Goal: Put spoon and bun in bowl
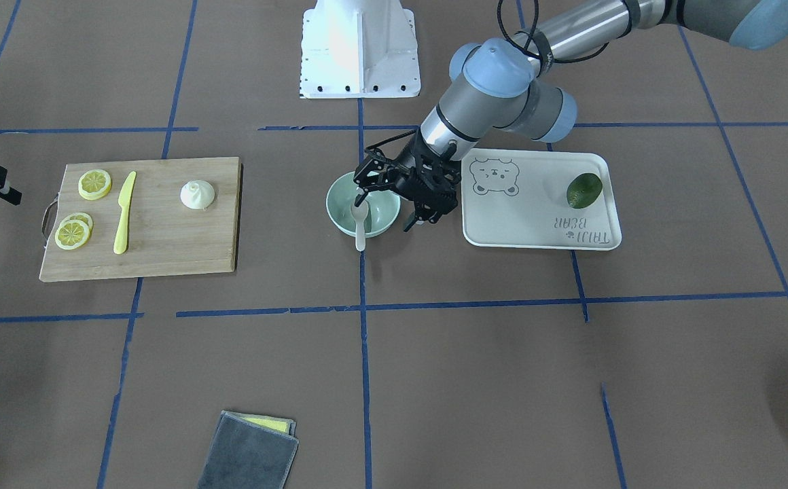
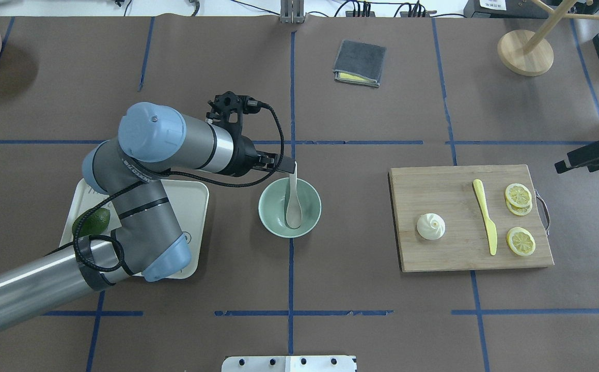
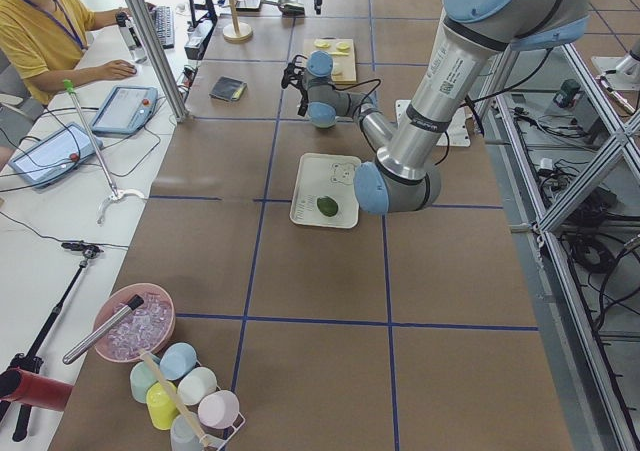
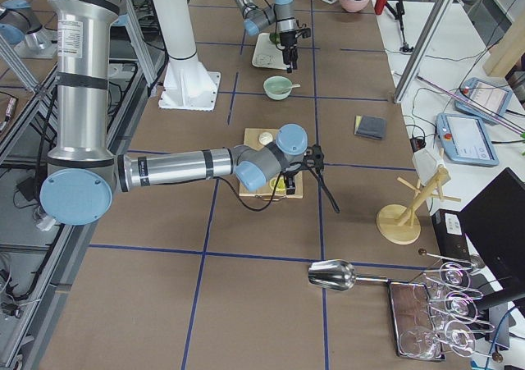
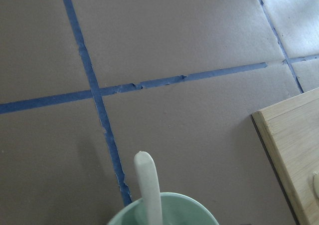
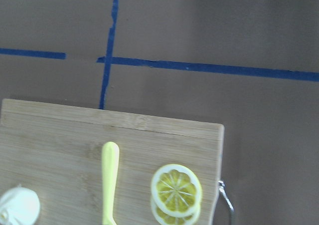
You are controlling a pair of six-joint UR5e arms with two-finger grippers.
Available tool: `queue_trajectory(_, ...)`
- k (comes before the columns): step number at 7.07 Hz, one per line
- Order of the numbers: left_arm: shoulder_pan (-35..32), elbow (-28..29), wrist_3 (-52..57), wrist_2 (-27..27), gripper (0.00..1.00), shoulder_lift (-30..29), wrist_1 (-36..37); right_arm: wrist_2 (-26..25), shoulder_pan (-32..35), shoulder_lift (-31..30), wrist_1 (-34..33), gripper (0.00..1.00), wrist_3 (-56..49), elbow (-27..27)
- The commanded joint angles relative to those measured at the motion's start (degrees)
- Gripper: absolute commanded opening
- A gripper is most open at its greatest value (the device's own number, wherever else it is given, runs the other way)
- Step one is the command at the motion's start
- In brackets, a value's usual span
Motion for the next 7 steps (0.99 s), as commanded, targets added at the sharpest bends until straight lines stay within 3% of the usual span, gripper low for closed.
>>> queue_trajectory(1,-8.1,-3.7,8.7,-7.6,0.99,8.9,0.9,-8.5,-10.7,5.1,4.9,1.00,21.7,3.3)
queue_trajectory(2,-9.3,-8.5,13.0,-8.2,0.99,14.5,0.9,-16.0,-17.9,6.5,4.9,1.00,27.3,5.1)
queue_trajectory(3,-9.3,-9.0,13.9,-9.6,0.99,15.4,0.9,-23.2,-24.3,6.5,4.4,1.00,28.7,6.8)
queue_trajectory(7,-9.4,-9.6,12.8,-10.9,0.99,15.9,0.9,-28.2,-31.3,7.6,-2.1,1.00,28.7,6.3)
